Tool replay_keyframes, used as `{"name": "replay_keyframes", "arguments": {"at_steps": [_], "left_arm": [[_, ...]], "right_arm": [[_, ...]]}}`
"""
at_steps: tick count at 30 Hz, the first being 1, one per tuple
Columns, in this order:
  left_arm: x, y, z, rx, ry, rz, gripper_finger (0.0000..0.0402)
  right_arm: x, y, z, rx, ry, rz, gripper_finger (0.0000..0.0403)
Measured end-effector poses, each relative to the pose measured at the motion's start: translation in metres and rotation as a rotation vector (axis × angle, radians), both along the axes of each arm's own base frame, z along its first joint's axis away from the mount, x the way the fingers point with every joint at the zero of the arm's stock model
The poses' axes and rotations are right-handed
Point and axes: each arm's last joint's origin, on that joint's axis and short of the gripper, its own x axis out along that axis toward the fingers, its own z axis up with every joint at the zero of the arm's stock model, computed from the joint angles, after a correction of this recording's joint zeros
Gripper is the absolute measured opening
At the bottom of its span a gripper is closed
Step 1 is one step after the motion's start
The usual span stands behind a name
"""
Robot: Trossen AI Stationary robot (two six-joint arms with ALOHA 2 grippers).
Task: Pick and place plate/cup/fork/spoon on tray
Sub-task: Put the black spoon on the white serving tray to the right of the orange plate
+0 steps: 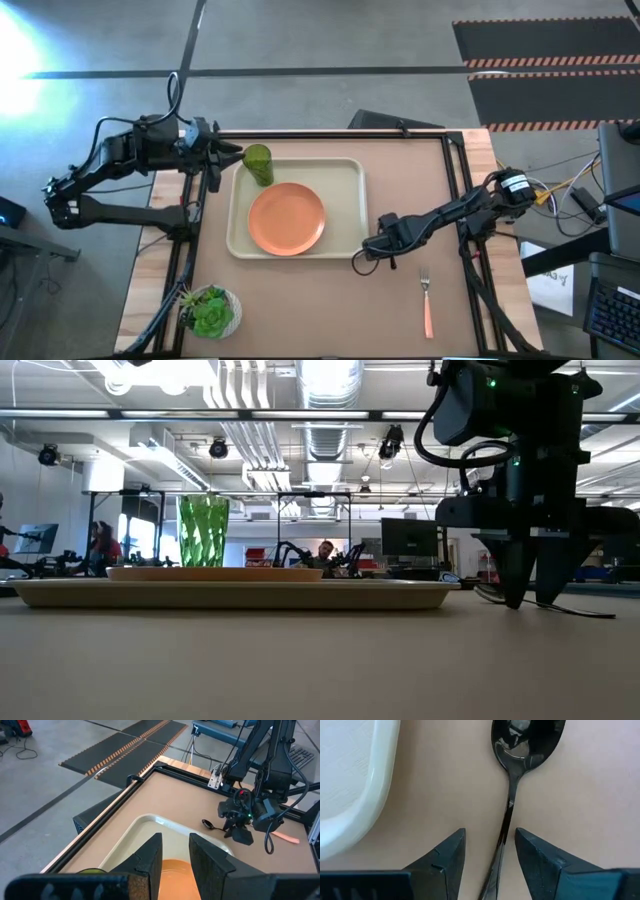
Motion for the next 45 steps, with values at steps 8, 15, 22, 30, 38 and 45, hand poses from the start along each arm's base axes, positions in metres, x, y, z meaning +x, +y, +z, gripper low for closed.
{"name": "replay_keyframes", "arguments": {"at_steps": [8,15,22,30,38,45], "left_arm": [[0.0,0.0,0.0,0.0,0.0,0.0,0.0079],[0.0,0.0,0.0,0.0,0.0,0.0,0.0079],[0.0,0.0,0.0,0.0,0.0,-0.001,0.0079],[0.0,0.0,0.0,0.0,0.001,0.0,0.0079],[0.0,0.0,0.0,0.0,0.001,0.0,0.0079],[-0.001,0.0,0.0,0.004,0.0,-0.001,0.0079]], "right_arm": [[-0.002,-0.001,-0.002,-0.011,0.002,-0.009,0.0099],[-0.003,-0.001,-0.003,-0.016,0.019,0.03,0.0014],[0.007,0.001,0.023,-0.02,-0.084,0.065,0.001],[0.014,-0.006,0.107,-0.248,-0.154,0.117,0.0009],[0.026,-0.018,0.151,-0.398,-0.277,0.103,0.0009],[0.066,-0.03,0.131,-0.341,-0.387,0.154,0.0009]]}}
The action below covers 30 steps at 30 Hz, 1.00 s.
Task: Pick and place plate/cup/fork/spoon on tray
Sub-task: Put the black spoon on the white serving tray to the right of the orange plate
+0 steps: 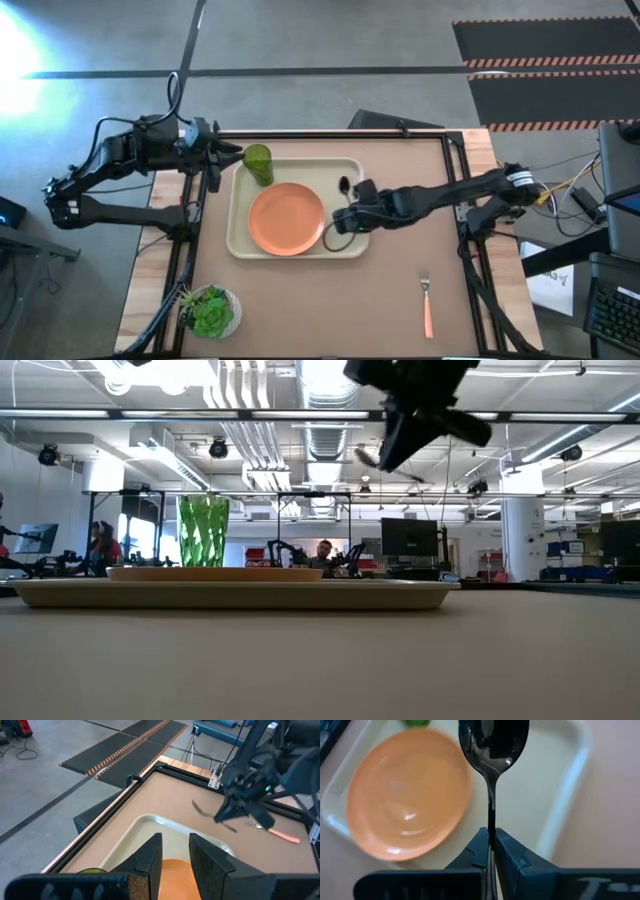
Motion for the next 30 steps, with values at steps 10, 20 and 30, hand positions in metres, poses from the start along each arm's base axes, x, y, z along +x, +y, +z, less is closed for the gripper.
{"name": "replay_keyframes", "arguments": {"at_steps": [10,20,30], "left_arm": [[-0.005,-0.001,-0.001,0.021,0.026,-0.011,0.0079],[-0.01,-0.003,0.0,0.026,0.013,-0.012,0.0079],[-0.022,-0.006,-0.001,0.045,0.035,-0.022,0.0079]], "right_arm": [[0.035,-0.023,-0.065,0.106,0.127,-0.043,0.0009],[0.069,-0.036,-0.114,0.158,0.015,-0.104,0.0009],[0.065,-0.033,-0.13,0.194,0.073,-0.203,0.0009]]}}
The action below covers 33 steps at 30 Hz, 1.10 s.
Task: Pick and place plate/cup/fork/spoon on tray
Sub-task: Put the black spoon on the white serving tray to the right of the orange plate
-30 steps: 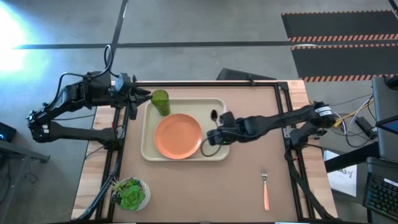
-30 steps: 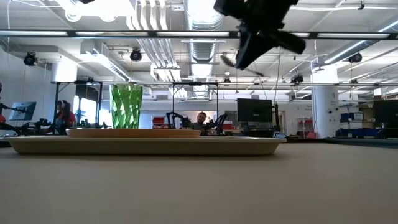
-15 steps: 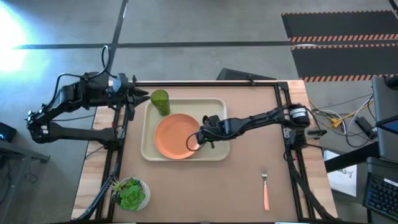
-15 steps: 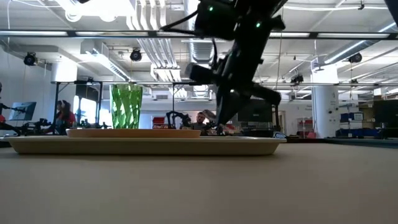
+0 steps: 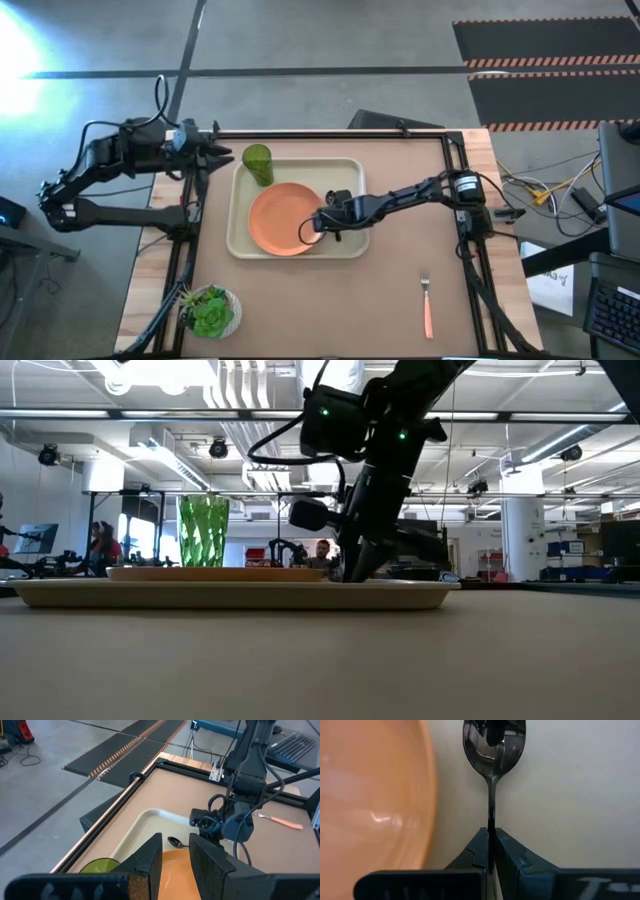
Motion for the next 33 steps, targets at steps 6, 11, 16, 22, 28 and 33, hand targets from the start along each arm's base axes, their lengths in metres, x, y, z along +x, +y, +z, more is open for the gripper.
{"name": "replay_keyframes", "arguments": {"at_steps": [6,11,16,22,28,33], "left_arm": [[-0.006,-0.002,0.002,0.005,-0.019,0.0,0.0079],[-0.006,-0.002,0.002,0.006,-0.02,0.0,0.0079],[-0.005,-0.001,0.001,0.005,-0.018,0.0,0.0079],[-0.006,-0.002,0.002,0.004,-0.02,0.001,0.0079],[-0.006,-0.002,0.002,0.005,-0.021,0.0,0.0079],[-0.006,-0.002,0.002,0.005,-0.02,0.0,0.0079]], "right_arm": [[-0.004,0.006,0.002,-0.017,0.015,-0.039,0.0009],[-0.004,0.009,0.002,-0.027,0.006,-0.058,0.0009],[-0.004,0.009,0.002,-0.027,0.006,-0.059,0.0009],[-0.004,0.011,0.001,-0.024,0.003,-0.07,0.0009],[-0.004,0.011,0.001,-0.023,0.003,-0.07,0.0009],[-0.004,0.011,0.001,-0.023,0.003,-0.069,0.0011]]}}
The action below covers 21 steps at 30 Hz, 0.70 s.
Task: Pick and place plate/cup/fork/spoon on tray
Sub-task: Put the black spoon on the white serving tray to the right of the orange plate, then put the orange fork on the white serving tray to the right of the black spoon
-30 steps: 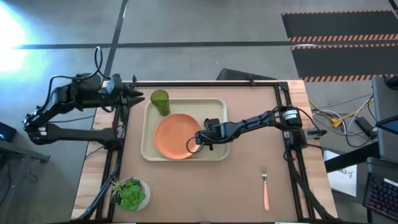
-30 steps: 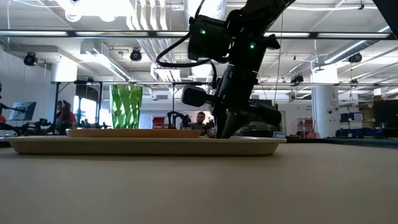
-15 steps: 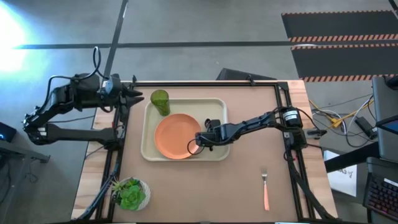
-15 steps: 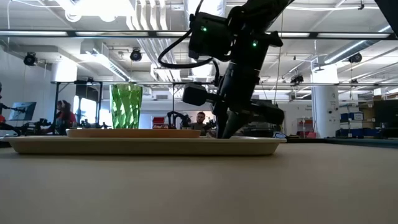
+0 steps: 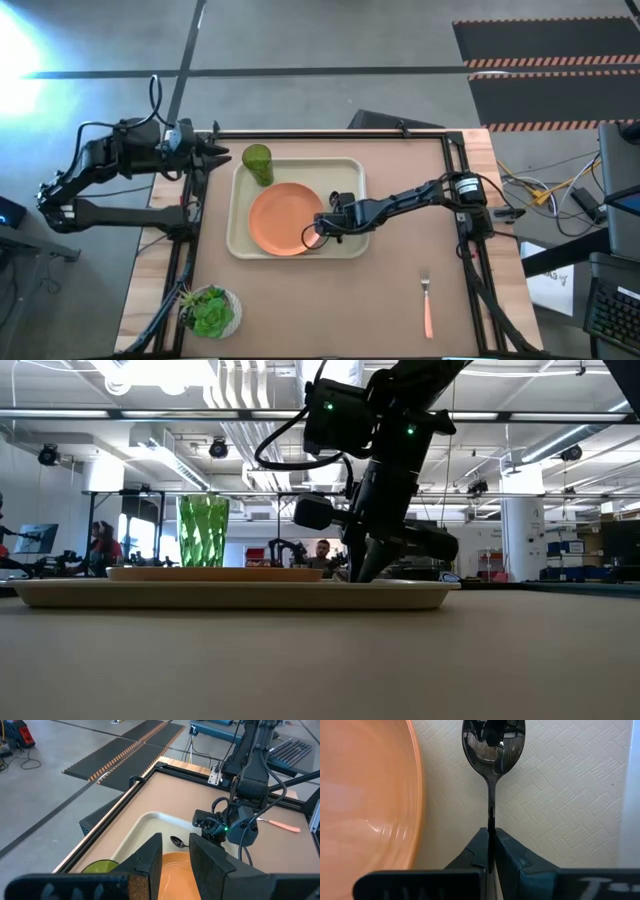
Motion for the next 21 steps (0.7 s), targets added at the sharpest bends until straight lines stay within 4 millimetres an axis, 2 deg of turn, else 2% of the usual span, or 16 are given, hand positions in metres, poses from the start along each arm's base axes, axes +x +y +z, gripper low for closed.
{"name": "replay_keyframes", "arguments": {"at_steps": [6,16,21], "left_arm": [[0.0,0.0,0.0,0.001,-0.001,0.0,0.0079],[0.0,0.0,0.0,0.001,0.0,0.0,0.0079],[0.0,0.0,0.0,0.001,0.0,0.0,0.0079]], "right_arm": [[0.0,0.002,0.0,0.0,0.001,0.007,0.0026],[0.0,0.002,0.001,-0.029,0.008,0.026,0.0028],[-0.004,-0.001,0.014,-0.064,0.012,0.058,0.0028]]}}
